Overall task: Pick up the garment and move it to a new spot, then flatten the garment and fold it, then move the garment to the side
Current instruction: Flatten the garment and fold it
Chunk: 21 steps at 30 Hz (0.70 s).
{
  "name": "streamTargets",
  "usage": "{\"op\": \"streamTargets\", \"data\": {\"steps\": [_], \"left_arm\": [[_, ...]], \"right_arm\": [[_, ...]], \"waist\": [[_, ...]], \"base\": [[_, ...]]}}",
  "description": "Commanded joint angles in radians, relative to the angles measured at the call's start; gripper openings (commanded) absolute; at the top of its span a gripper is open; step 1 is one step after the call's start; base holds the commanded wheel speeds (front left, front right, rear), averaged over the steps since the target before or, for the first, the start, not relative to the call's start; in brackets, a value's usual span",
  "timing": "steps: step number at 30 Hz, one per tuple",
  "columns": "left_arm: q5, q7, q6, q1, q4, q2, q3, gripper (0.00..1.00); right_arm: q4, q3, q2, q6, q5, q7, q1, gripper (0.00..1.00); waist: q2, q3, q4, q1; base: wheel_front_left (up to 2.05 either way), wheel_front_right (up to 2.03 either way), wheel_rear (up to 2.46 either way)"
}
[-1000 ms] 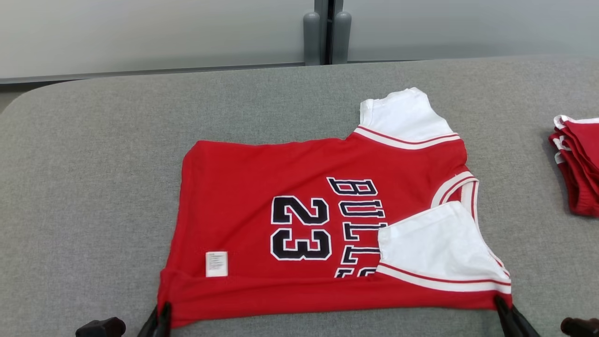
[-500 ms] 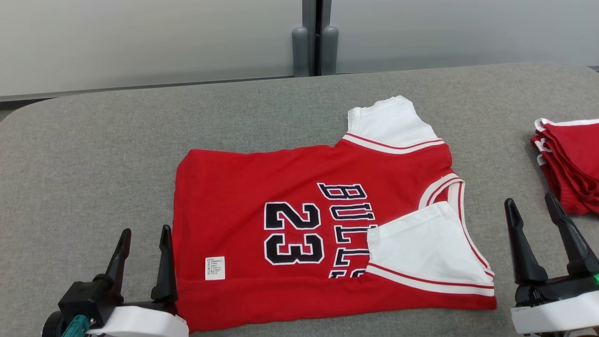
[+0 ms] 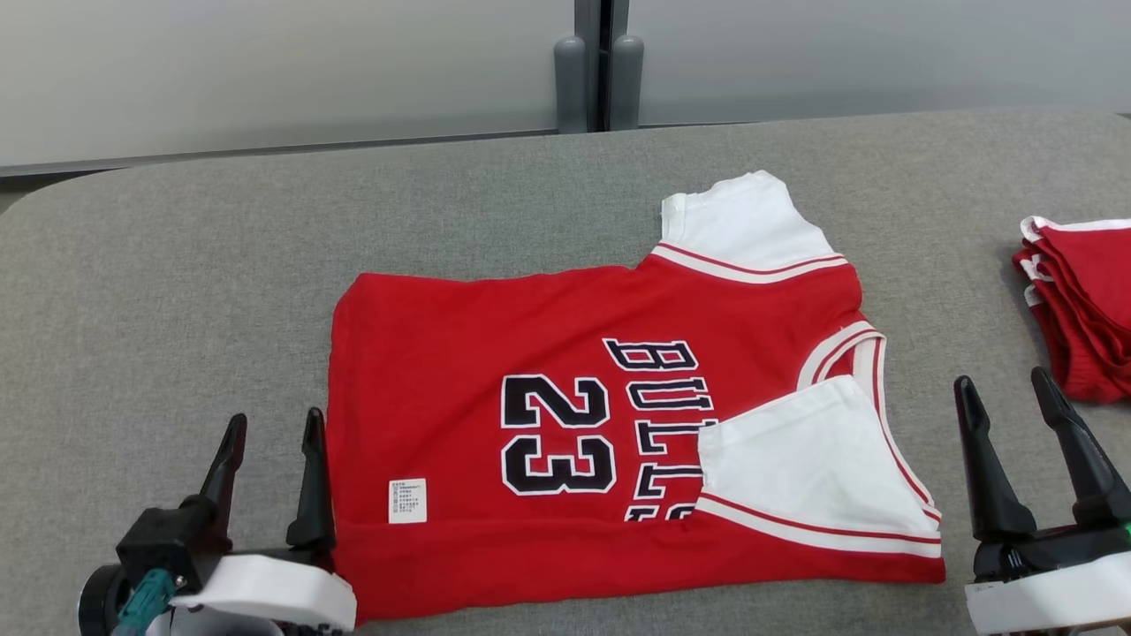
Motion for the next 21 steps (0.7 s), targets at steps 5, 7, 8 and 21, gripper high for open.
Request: {"op": "streamTargets", "data": {"steps": [5,7,8,21], "left_arm": [[-0.022,0.029,-0.037,-0.110,0.050,0.007,-0.022,1.00],[-0.036,0.049,-0.057,-0.187,0.089,0.005,-0.029,1.00],[-0.043,0.059,-0.068,-0.227,0.115,0.001,-0.034,1.00],[-0.152,0.140,-0.159,-0.652,0.668,0.005,0.009,0.95]], "right_arm": [[-0.011,-0.014,0.006,0.000,0.004,0.008,-0.010,1.00],[-0.017,-0.014,0.007,0.000,0.005,0.007,-0.024,1.00],[-0.019,-0.014,0.008,0.000,0.007,0.006,-0.030,1.00],[0.026,0.036,0.004,0.000,0.025,-0.016,-0.110,1.00]], "waist": [[-0.0001,0.042,0.008,0.0000],[-0.0001,0.073,0.006,0.0000],[-0.0001,0.087,0.004,0.0000],[-0.0001,0.221,-0.061,0.0000]], "base": [[0.00,0.00,0.00],[0.00,0.00,0.00],[0.00,0.00,0.00],[0.00,0.00,0.00]]}}
